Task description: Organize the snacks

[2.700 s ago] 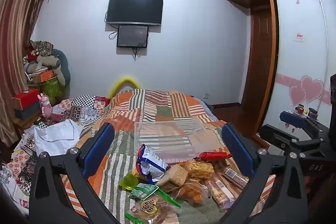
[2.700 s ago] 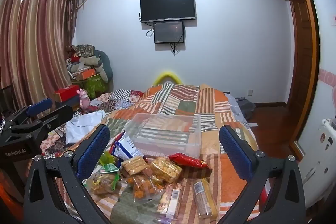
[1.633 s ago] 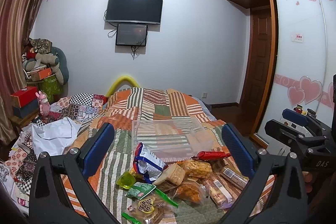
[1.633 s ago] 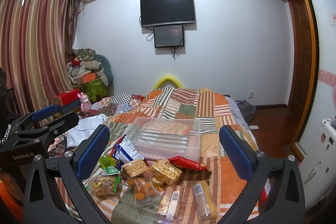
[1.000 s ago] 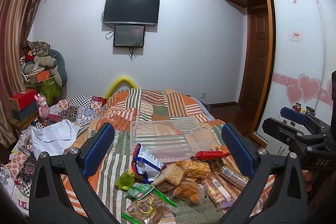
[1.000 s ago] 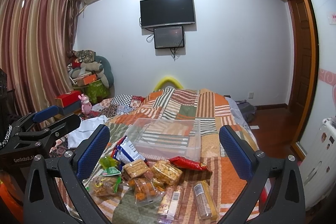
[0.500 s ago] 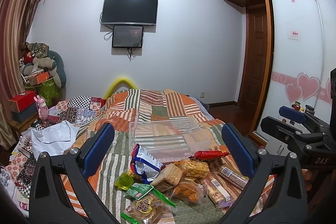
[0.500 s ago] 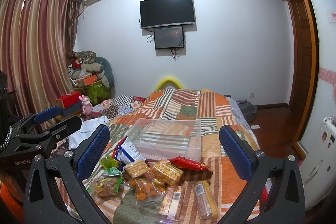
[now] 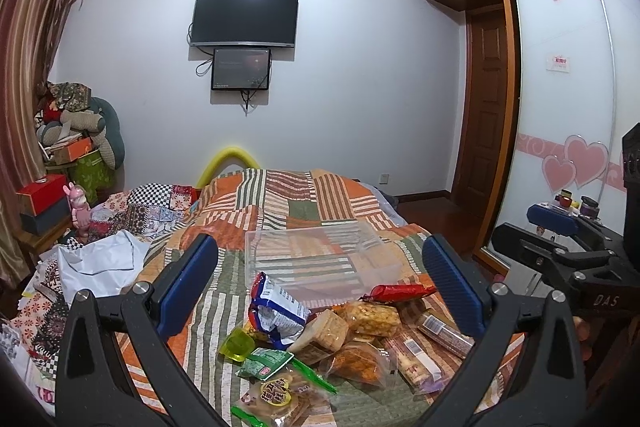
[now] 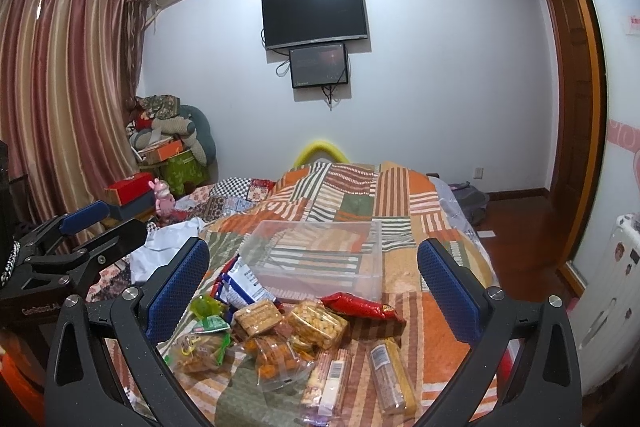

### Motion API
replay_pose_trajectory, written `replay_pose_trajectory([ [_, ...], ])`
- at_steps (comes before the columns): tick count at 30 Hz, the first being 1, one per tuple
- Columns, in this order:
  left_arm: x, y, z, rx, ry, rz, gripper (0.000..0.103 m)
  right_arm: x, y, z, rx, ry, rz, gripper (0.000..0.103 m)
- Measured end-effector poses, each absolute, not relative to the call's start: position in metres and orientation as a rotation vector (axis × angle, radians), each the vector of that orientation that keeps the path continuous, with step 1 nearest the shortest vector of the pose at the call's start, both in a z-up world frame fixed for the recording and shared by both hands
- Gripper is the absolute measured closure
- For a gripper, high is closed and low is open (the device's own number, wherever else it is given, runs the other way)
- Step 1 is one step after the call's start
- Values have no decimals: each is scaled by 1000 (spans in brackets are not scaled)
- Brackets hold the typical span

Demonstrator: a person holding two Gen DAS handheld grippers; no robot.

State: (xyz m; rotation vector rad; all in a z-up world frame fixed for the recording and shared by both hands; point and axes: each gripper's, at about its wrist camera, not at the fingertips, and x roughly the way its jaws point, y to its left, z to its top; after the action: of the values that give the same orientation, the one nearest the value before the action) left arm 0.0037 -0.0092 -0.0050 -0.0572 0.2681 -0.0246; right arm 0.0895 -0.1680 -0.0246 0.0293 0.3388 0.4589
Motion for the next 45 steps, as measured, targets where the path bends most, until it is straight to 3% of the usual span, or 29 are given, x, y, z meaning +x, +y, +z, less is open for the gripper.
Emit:
replay_pose_trajectory([
  [5, 7, -7, -9, -48, 284, -24, 2, 94, -168, -32, 33, 368, 465, 0],
  [8, 13, -5, -15, -42, 319, -26, 12, 97, -169, -38, 34, 393, 473, 3],
  [16, 34, 17, -46, -55, 467, -8, 25, 114, -170, -64, 21, 522, 495, 25],
  [20, 43, 28, -69, -55, 572, -36, 38, 121, -169, -82, 5, 609, 507, 36],
  [28, 54, 33, -116, -66, 740, -79, 38, 133, -172, -127, 34, 797, 524, 51],
  [32, 60, 37, -138, -91, 811, -90, 23, 137, -172, -141, 64, 864, 532, 53],
  [39, 67, 38, -163, -97, 899, -121, 13, 139, -167, -159, 68, 933, 542, 54],
  [45, 77, 33, -186, -110, 968, -132, 13, 147, -160, -171, 64, 981, 547, 54],
])
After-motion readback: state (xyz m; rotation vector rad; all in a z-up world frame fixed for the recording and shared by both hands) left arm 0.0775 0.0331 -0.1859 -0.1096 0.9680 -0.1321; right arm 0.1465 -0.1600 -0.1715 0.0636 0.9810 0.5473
